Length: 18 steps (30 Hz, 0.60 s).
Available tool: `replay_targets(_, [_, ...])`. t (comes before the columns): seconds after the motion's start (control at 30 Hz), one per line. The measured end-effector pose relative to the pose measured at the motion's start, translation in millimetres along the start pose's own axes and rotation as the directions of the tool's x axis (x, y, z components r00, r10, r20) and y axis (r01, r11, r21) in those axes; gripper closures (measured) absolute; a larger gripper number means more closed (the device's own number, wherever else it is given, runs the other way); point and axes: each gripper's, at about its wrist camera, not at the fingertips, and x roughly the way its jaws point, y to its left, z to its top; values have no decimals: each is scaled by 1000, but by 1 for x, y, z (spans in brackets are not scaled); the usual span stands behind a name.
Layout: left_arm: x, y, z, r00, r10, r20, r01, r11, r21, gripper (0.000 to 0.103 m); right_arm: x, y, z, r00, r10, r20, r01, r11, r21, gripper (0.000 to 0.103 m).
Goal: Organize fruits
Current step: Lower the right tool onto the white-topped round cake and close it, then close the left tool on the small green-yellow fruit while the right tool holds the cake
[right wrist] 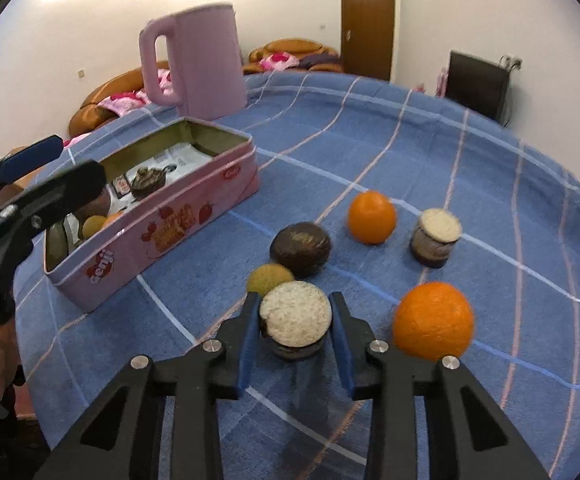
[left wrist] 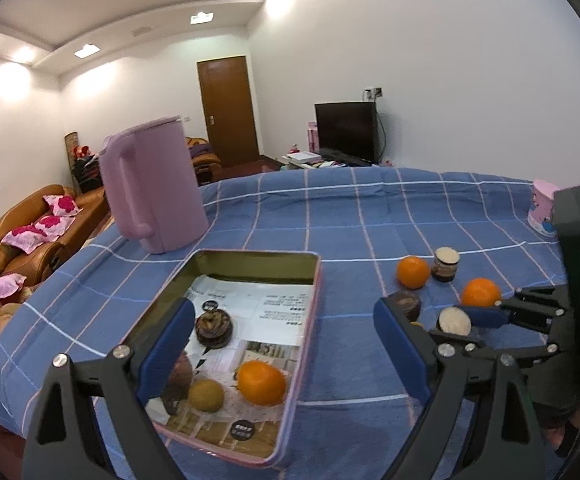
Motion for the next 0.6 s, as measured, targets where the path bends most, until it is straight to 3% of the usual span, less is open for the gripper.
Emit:
replay_targets(0.1, [4,-10,2,1000,-21,-7,21,1000,21,10,-12,-6,-3,998,-29,49,27,999,43,68])
replay_targets(0.27, [17,-31,4,994,-90,-57,92,995,40,12,-33,-20,-11,979,-174,106,163,981,107,68])
replay_targets(0.6, [50,-64,-5,956,-208,-204,219,975,31,31,-45,-48,-17,969,-215,117,190,962,196,68])
